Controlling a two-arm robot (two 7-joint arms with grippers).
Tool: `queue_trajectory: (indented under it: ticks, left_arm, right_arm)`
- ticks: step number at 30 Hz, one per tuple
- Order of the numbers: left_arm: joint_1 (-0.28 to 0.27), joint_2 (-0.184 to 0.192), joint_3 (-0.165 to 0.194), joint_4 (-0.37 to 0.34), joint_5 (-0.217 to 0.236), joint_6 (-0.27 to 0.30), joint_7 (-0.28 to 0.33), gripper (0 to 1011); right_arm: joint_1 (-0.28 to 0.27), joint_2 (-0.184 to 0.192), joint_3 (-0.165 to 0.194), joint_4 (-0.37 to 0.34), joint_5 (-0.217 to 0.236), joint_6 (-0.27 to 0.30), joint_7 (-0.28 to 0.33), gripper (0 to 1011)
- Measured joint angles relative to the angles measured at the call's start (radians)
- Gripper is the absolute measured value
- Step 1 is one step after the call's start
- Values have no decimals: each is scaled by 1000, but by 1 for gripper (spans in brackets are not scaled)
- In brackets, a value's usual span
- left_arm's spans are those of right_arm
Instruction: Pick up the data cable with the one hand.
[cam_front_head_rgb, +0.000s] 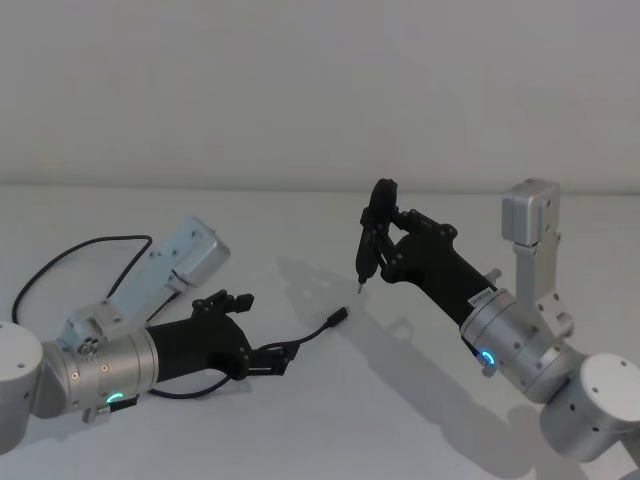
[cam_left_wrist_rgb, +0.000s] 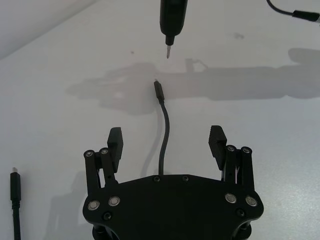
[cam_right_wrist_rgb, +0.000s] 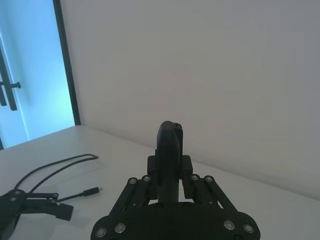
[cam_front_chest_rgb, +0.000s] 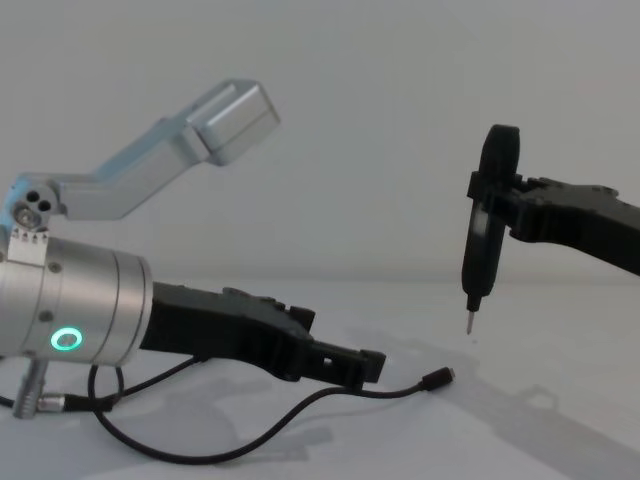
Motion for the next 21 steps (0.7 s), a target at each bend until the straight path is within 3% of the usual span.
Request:
queue_trajectory:
  ticks: [21]
  left_arm:
    - [-4, -7, 26, 37, 56, 16, 0, 1001]
  right_arm:
    - [33, -1, -36, 76, -8, -50, 34, 275]
